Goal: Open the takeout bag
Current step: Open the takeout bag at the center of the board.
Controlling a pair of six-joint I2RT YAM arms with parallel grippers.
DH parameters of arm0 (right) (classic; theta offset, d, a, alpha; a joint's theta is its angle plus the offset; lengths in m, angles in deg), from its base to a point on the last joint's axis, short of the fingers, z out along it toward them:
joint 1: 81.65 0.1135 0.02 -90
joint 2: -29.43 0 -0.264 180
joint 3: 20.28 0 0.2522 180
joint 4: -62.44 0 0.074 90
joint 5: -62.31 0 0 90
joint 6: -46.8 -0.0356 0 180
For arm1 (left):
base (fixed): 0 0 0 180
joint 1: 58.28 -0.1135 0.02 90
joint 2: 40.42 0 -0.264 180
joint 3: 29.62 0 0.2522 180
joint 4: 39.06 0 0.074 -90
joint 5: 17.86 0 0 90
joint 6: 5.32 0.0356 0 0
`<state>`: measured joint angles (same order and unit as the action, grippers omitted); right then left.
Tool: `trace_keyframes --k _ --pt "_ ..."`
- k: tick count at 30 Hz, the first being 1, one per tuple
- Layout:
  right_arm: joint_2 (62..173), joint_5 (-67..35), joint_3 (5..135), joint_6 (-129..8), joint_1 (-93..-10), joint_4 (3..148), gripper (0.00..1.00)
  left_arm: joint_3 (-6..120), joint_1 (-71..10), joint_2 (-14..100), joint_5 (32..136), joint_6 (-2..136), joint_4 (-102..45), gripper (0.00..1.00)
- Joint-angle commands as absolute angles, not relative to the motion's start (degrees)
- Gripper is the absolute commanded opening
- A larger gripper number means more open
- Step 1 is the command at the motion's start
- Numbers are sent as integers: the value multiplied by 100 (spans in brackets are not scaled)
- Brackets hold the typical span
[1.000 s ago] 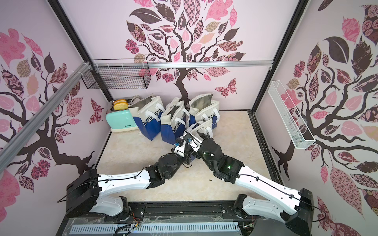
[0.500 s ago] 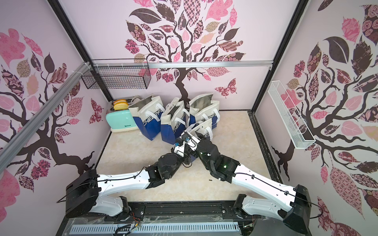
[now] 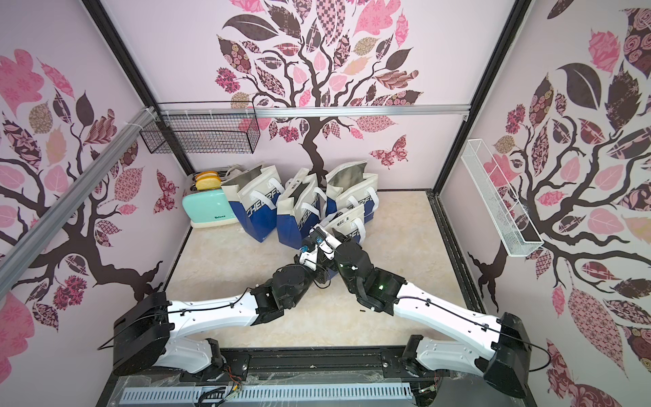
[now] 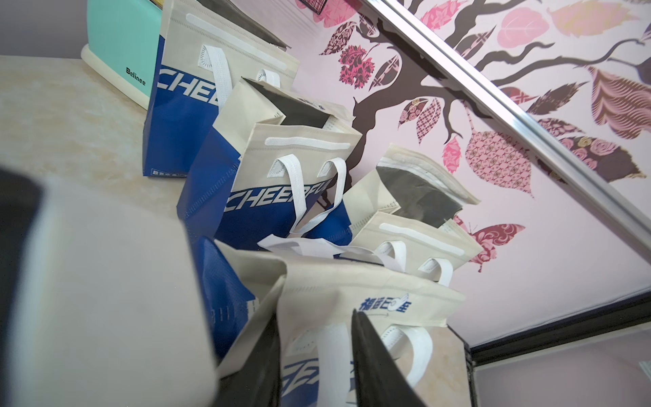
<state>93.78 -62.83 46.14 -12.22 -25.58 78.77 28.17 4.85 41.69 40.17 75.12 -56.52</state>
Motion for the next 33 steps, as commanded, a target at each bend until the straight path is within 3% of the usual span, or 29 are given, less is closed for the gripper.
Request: trace_keyframes --k 1,9,14,19,25,33 --pt "9448 -6460 4592 -1347 -2549 7648 30 2991 508 4052 4059 7587 -5844 0" --pt "9429 -6288 4525 -1433 -2549 7539 24 3002 509 4054 4068 7611 -5844 0" --pt "9576 -6179 4542 -1429 -2546 7467 0 2956 501 3997 4033 7589 -5792 0" --pt "9622 -6515 4735 -1205 -2549 7710 0 2857 466 3876 3865 7415 -5572 0" --pt "9874 -7829 5470 -251 -2546 8275 0 2831 370 3668 3546 6800 -4794 0" --pt "10369 -8666 6533 591 -2479 8694 0 2911 333 3596 3210 5860 -3705 0"
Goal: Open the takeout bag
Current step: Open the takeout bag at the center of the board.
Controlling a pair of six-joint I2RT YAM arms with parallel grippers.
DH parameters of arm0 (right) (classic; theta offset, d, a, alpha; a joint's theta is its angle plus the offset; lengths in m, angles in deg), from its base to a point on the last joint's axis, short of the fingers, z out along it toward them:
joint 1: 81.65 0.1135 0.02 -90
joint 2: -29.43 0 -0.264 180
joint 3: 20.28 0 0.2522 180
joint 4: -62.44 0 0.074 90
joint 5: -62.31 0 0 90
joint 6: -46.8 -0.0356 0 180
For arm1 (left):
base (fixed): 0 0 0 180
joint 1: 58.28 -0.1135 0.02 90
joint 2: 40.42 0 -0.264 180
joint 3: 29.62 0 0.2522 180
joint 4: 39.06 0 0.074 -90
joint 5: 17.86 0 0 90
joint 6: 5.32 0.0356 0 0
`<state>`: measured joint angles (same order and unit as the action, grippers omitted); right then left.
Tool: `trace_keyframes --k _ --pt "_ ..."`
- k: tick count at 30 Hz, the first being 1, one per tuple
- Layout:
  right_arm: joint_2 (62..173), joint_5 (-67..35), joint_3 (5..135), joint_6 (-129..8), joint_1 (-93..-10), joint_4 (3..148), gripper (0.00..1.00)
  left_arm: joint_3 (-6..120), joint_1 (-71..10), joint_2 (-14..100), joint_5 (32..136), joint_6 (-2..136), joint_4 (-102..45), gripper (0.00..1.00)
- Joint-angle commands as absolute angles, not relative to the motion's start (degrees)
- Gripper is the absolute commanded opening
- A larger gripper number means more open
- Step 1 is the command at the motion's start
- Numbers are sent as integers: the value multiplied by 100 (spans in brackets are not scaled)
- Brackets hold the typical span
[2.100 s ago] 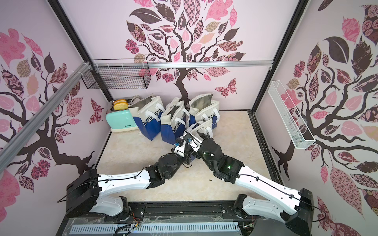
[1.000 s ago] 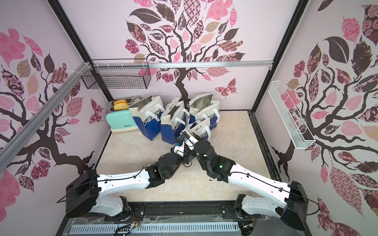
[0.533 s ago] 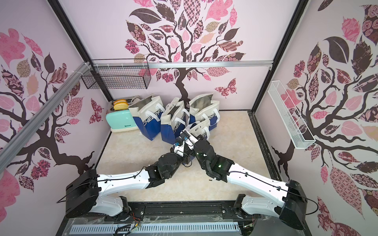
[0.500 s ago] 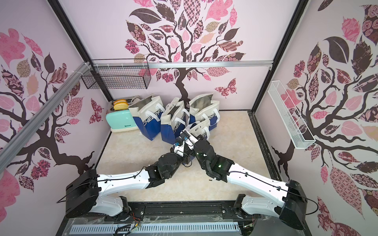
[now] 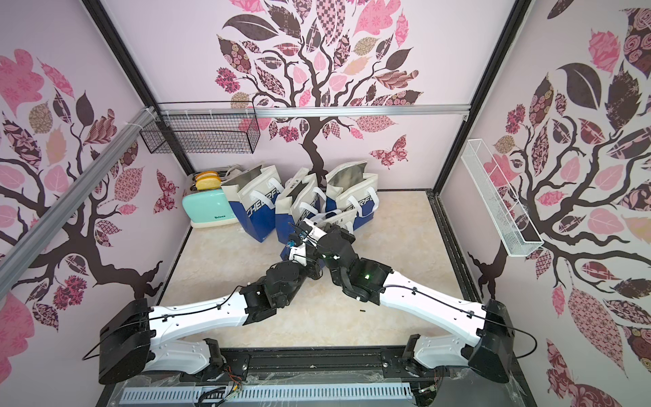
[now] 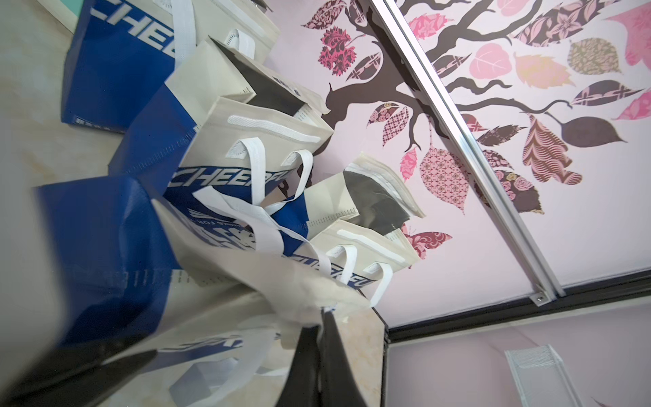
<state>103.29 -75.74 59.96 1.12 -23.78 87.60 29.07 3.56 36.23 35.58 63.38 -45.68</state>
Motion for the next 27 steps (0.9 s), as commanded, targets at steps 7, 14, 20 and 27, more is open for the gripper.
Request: trace_keyframes --k 7,14,20,27 --pt "10862 -8772 7442 1361 -2287 8787 0 3098 333 3703 3173 5586 -3097 0" --pt "10717 -7962 7835 -243 -2269 10189 33 3012 333 3501 3190 5523 -3102 0" --pt "10184 -7119 6882 -1485 -2373 10315 50 3062 333 3257 3257 5490 -2955 0" --pt "9723 -6226 6040 -1936 -2450 9794 59 3145 333 3144 3322 5547 -2918 0"
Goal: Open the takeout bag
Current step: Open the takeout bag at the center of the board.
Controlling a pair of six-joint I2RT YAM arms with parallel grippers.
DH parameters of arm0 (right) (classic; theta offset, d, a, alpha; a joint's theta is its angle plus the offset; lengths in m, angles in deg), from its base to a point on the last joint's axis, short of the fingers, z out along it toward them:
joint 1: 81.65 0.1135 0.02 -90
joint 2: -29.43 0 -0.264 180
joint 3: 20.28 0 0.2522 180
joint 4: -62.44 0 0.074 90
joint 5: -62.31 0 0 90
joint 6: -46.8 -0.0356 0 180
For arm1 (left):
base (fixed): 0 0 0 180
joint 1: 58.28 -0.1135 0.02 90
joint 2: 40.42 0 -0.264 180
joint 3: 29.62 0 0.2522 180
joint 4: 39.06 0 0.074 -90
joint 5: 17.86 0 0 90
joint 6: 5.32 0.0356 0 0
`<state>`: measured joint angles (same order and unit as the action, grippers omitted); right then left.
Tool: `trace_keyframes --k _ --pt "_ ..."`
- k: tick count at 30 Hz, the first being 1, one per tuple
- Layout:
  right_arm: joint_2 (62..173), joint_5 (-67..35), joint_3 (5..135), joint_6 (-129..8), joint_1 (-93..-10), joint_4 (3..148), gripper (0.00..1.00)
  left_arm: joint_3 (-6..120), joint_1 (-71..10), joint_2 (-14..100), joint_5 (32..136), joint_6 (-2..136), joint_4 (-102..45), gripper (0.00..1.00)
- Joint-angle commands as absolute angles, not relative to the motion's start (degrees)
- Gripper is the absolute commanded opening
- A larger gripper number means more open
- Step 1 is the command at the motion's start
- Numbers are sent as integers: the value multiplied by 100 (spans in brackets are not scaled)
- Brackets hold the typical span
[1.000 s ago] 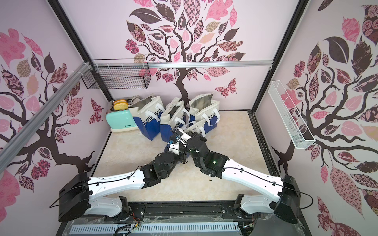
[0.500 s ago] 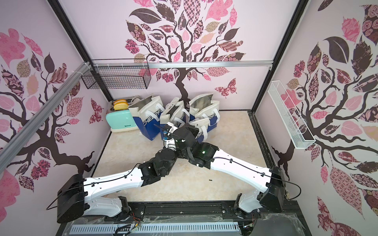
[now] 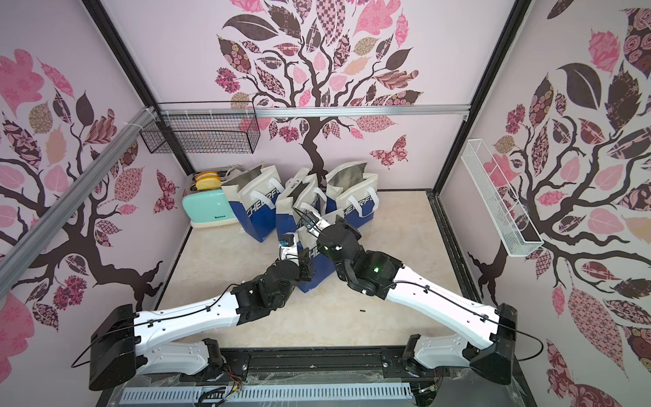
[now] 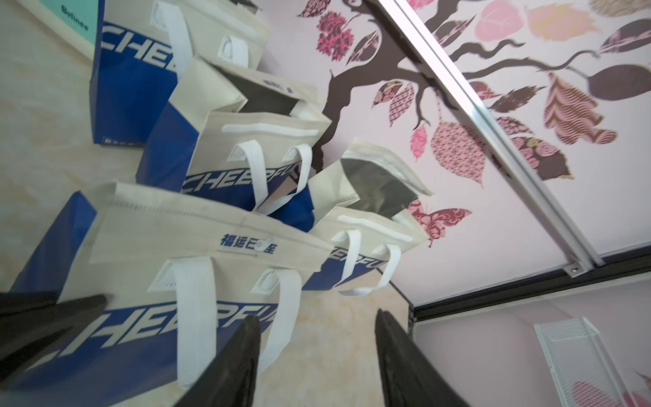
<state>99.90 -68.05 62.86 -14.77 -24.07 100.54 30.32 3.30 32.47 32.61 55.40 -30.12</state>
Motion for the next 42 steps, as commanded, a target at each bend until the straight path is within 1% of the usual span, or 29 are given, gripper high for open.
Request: trace_keyframes --k 1,2,7,14,17,23,31,42 --pt "9587 -6119 5812 -1886 -2452 9596 61 3144 333 3144 3333 5567 -2926 0" --pt "9454 -6030 5560 -1785 -2447 9374 63 3143 333 3136 3346 5577 -2953 0" --pt "9086 -5778 4746 -1470 -2452 8334 67 3110 333 3109 3441 5694 -3101 0" --pt "9454 -5824 4705 -1126 -2448 7483 67 2979 333 3069 3667 5833 -3413 0" --pt "9659 -5771 4752 -1012 -2460 7229 66 2827 338 2997 3807 5944 -3820 0" --pt "9816 -5561 4736 -1003 -2514 6997 65 2607 338 2833 3991 6142 -4169 0" --pt "9876 -5448 4681 -1007 -2591 6756 62 2632 332 2838 4248 6405 -4235 0" --pt "10100 -5410 4767 -691 -2757 6698 54 2695 335 2821 4346 6638 -4132 0"
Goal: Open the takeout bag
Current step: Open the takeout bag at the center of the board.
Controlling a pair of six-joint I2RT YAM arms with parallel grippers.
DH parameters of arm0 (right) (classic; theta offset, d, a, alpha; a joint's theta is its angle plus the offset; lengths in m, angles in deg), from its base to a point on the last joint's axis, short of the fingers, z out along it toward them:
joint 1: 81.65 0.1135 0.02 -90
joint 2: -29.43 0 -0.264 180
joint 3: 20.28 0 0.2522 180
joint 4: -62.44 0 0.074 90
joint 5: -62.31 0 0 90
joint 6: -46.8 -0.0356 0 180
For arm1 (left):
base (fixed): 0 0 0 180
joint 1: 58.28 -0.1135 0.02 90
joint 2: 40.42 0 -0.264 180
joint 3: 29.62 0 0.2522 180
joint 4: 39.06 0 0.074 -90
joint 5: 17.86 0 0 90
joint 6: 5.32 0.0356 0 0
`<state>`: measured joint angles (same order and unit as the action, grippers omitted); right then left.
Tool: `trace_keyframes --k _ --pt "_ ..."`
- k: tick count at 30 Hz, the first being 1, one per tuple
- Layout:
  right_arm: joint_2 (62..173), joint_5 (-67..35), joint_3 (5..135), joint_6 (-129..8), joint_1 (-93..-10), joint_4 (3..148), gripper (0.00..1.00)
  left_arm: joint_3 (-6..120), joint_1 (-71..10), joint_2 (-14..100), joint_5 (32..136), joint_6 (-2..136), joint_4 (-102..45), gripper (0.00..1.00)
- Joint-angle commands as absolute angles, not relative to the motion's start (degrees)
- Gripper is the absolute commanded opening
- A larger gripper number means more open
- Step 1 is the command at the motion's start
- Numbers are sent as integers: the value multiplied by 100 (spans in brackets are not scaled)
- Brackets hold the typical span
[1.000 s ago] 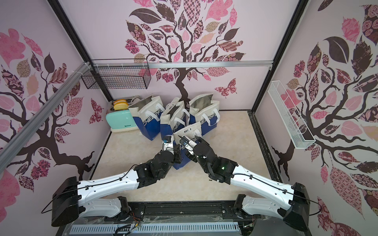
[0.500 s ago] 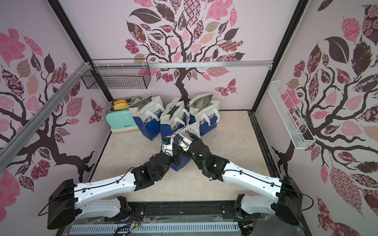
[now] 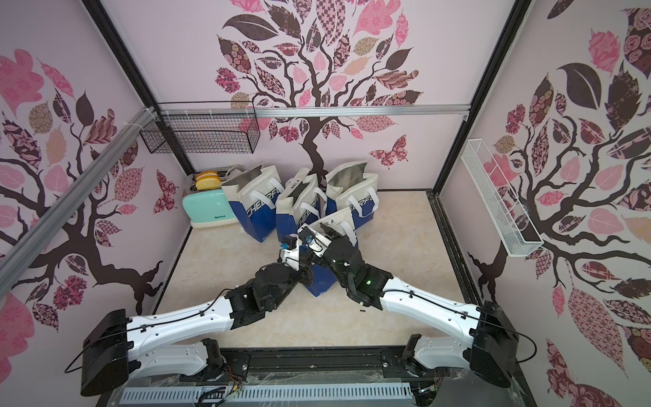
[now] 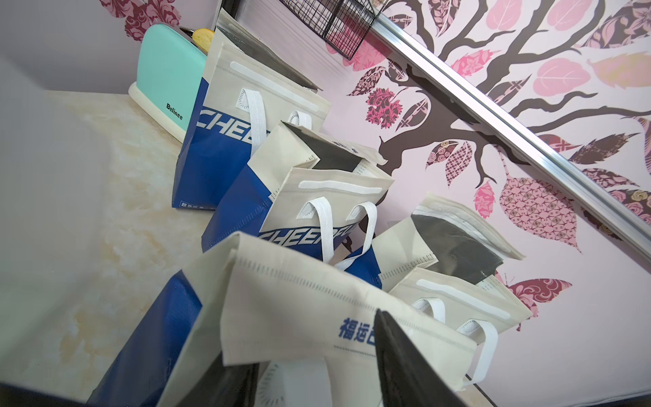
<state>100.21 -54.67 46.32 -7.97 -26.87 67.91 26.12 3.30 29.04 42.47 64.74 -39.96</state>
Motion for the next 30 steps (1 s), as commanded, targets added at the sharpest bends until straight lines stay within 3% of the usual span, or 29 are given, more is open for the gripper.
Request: trace_keyframes --k 1,20,25,29,30 --pt "10126 -5414 4749 -664 -2768 6682 53 2703 341 2814 4357 6655 -4132 0" --pt "10743 -5389 5023 -395 -2964 6025 36 2607 333 2583 4388 6833 -3930 0" --pt "10754 -5189 5120 -469 -2995 5977 22 2554 333 2513 4352 6875 -3908 0" --pt "10756 -5076 5201 -514 -2997 6020 0 2438 333 2429 4273 6858 -3910 0" --pt "10760 -5104 5226 -507 -2996 6030 0 2408 325 2405 4250 6836 -3903 0"
